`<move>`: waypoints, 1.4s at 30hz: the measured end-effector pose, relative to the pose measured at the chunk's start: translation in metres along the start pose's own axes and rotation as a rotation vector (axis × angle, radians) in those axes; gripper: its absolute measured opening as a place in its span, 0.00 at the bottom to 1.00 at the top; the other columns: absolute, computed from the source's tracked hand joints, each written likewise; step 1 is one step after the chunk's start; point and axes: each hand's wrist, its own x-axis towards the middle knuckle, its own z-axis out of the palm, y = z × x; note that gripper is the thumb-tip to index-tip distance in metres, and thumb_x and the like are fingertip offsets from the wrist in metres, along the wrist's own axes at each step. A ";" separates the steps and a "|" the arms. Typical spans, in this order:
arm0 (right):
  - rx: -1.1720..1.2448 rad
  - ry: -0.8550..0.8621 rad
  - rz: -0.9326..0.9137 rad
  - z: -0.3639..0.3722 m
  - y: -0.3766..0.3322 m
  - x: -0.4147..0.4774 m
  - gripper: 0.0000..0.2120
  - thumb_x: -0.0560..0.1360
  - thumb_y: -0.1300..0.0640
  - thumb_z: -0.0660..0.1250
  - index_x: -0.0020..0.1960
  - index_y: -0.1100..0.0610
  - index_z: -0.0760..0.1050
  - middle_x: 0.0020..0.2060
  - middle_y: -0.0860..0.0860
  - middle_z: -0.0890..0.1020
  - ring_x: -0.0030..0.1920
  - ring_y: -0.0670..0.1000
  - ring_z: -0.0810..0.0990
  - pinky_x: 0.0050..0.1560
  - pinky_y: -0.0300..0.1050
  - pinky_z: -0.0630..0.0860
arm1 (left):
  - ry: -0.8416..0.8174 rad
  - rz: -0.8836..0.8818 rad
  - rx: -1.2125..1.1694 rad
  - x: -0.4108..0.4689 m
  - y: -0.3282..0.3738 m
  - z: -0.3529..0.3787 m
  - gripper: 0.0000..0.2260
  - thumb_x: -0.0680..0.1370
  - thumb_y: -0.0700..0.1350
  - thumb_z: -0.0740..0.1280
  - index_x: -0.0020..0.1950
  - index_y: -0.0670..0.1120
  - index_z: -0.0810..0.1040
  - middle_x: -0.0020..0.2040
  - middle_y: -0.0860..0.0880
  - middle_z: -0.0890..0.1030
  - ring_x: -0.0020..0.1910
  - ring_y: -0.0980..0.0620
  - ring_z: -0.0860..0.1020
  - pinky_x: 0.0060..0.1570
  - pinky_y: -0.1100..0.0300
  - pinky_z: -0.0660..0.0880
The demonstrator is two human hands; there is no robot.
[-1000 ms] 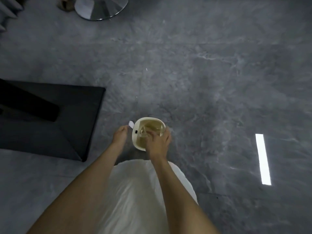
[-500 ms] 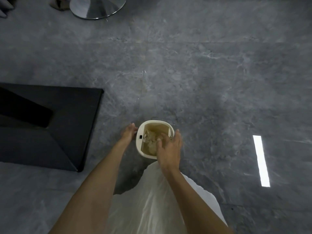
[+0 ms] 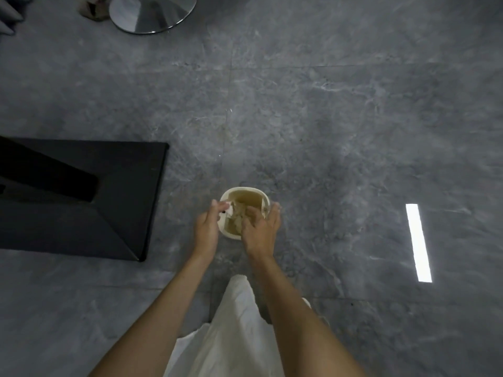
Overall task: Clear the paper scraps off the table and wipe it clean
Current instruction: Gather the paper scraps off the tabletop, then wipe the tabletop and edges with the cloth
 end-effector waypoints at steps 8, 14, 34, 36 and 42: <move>-0.046 -0.213 0.085 -0.078 -0.039 -0.073 0.25 0.78 0.57 0.59 0.74 0.51 0.61 0.77 0.59 0.46 0.77 0.55 0.39 0.73 0.47 0.40 | 0.094 -0.324 -0.118 -0.066 0.056 0.018 0.16 0.82 0.55 0.55 0.52 0.51 0.81 0.56 0.50 0.78 0.55 0.52 0.74 0.56 0.57 0.69; 0.143 -0.129 0.214 -0.165 -0.126 -0.168 0.23 0.77 0.61 0.62 0.72 0.57 0.65 0.74 0.58 0.62 0.76 0.56 0.55 0.74 0.49 0.54 | 0.100 -0.467 -0.148 -0.167 0.150 0.005 0.20 0.80 0.55 0.58 0.62 0.43 0.79 0.59 0.45 0.79 0.59 0.46 0.76 0.60 0.51 0.72; 0.053 -0.079 -0.115 -0.358 -0.489 -0.435 0.21 0.82 0.53 0.54 0.72 0.60 0.63 0.70 0.56 0.68 0.69 0.55 0.67 0.67 0.45 0.62 | -0.196 0.302 0.262 -0.365 0.637 -0.181 0.17 0.84 0.51 0.54 0.60 0.43 0.76 0.61 0.46 0.77 0.62 0.49 0.73 0.59 0.58 0.67; -0.133 -0.105 -0.244 -0.331 -0.524 -0.441 0.23 0.81 0.49 0.54 0.73 0.57 0.61 0.72 0.56 0.65 0.71 0.57 0.64 0.71 0.50 0.61 | -0.039 0.434 0.598 -0.359 0.650 -0.238 0.19 0.84 0.51 0.53 0.68 0.42 0.72 0.69 0.43 0.71 0.70 0.46 0.67 0.67 0.54 0.61; -0.826 -0.199 -0.677 -0.219 -0.602 -0.497 0.28 0.81 0.41 0.46 0.78 0.50 0.47 0.76 0.58 0.36 0.75 0.58 0.32 0.71 0.60 0.33 | 0.306 0.265 1.113 -0.390 0.631 -0.443 0.26 0.82 0.59 0.46 0.79 0.52 0.48 0.79 0.51 0.39 0.77 0.50 0.37 0.72 0.44 0.37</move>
